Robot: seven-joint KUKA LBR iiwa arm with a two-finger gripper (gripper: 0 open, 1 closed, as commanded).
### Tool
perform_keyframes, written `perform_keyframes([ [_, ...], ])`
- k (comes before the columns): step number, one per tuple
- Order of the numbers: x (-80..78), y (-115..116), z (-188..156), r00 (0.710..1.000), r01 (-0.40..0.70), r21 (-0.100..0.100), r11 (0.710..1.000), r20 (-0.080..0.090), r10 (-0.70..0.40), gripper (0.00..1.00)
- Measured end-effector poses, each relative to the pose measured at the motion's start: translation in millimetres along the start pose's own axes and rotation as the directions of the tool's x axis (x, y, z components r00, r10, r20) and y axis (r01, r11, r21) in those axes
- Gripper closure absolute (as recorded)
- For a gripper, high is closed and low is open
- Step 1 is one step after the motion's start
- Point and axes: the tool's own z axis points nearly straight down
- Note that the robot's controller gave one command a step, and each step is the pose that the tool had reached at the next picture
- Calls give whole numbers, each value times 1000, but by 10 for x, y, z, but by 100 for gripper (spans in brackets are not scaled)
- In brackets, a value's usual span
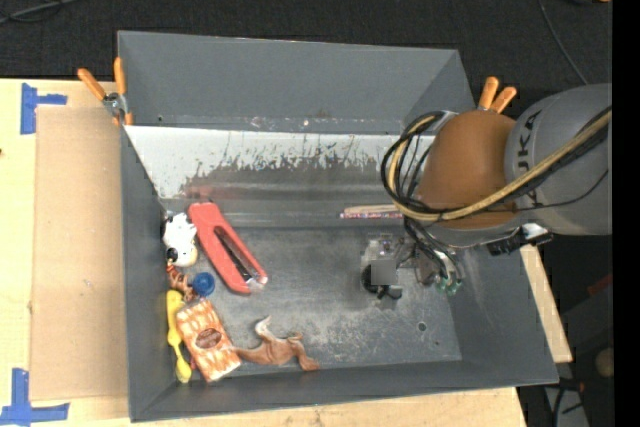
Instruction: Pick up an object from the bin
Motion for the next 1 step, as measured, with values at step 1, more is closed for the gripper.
perform_keyframes([
  [1, 20, 2, -409, 1000, 0, -1, 1000, -6, 0, 100],
])
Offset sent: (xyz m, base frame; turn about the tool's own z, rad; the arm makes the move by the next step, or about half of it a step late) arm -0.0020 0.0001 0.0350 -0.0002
